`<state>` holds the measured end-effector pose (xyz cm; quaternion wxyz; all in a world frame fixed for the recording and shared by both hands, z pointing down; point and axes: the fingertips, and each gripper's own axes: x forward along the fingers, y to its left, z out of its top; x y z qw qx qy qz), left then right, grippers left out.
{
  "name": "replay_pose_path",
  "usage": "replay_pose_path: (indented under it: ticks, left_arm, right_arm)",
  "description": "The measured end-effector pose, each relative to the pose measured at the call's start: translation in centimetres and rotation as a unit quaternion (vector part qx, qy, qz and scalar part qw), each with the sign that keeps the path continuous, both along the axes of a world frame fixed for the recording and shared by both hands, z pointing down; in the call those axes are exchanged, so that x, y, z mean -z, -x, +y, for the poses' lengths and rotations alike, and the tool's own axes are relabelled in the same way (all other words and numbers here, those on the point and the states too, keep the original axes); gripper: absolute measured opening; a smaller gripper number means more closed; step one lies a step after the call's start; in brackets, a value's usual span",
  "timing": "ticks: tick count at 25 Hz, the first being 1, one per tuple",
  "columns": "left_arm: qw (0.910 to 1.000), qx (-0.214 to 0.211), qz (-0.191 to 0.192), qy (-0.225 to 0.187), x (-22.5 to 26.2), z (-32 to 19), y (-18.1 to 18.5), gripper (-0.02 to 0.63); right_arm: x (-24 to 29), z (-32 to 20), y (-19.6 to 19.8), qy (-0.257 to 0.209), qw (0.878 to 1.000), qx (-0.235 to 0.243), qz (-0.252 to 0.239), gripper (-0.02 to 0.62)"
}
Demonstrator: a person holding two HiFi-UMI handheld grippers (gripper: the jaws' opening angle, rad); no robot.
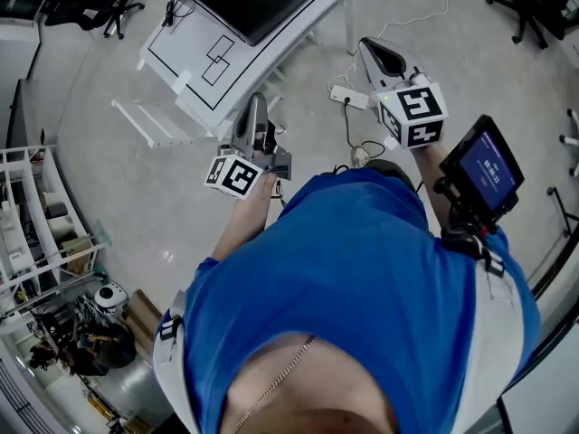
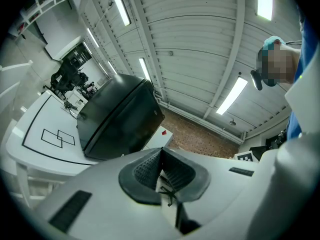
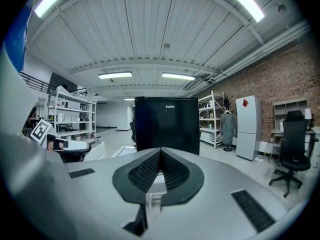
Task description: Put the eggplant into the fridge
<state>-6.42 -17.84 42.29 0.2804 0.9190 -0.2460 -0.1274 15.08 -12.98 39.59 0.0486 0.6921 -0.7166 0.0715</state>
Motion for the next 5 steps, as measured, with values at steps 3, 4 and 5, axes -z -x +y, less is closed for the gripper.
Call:
replay_pose_path:
  ticks: [3, 4, 5]
  left_arm:
    - [1.0000, -0.001, -0.001, 0.002, -0.02, -0.09, -0.08, 0.009]
    - [1.0000, -0.001, -0.001, 0.003, -0.04, -0.13, -0.10, 0.009]
    - [1.0000, -0.001, -0.001, 0.003, -0.05, -0.17, -0.13, 0.009]
  right_arm:
    - [0.06, -0.04, -0.05, 0.001, 1.000, -0.001, -0.001, 0.002]
    - [0.08, -0.06, -0.07, 0.001, 1.000, -0.002, -0.002, 0.002]
    - [0.09, -0.08, -0.09, 0.001, 1.000, -0.002, -0.002, 0.002]
